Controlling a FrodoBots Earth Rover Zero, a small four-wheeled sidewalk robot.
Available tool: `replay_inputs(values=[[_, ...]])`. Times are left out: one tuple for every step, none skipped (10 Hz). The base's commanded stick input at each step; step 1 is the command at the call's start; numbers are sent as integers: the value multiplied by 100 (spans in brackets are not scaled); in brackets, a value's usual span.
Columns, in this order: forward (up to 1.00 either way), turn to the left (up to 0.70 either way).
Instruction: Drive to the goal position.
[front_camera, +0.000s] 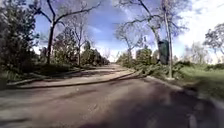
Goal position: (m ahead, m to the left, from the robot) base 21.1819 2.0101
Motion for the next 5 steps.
replay_inputs(values=[[100,0],[100,0],[100,0],[100,0],[100,0]])
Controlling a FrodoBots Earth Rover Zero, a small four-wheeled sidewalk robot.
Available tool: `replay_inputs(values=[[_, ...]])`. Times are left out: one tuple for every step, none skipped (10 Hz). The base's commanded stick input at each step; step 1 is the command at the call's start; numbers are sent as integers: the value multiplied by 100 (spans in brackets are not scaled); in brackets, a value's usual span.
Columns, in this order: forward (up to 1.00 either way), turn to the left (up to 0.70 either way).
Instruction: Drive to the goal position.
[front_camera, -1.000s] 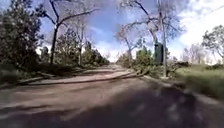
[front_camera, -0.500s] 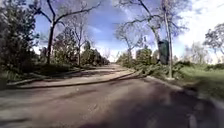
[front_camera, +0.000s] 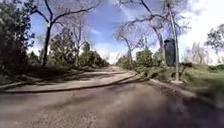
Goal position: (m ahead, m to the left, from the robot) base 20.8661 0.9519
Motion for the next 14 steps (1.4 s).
replay_inputs(values=[[100,0],[100,0],[100,0],[100,0],[100,0],[100,0],[100,0],[100,0],[100,0],[100,0],[100,0],[100,0],[100,0],[100,0]])
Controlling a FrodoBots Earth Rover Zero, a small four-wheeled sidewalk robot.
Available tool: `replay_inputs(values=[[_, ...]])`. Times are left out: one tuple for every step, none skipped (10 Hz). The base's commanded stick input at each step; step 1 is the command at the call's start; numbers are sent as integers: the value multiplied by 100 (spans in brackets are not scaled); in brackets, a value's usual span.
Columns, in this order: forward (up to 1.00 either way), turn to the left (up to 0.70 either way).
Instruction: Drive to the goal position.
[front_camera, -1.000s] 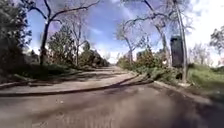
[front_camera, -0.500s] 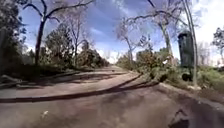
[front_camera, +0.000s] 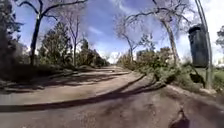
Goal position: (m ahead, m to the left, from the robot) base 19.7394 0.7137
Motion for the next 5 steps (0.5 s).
replay_inputs(values=[[100,0],[100,0],[100,0],[100,0],[100,0]])
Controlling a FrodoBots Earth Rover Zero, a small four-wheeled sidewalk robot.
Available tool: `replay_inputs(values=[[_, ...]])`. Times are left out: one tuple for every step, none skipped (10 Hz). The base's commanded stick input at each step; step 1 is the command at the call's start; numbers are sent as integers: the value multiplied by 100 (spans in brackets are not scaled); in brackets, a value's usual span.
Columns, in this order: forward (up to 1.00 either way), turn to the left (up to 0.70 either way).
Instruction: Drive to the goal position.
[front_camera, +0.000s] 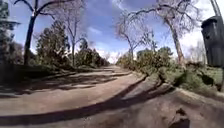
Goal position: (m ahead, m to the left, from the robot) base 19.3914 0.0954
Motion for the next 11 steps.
replay_inputs(values=[[100,0],[100,0],[100,0],[100,0],[100,0],[100,0],[100,0],[100,0],[100,0],[100,0],[100,0]])
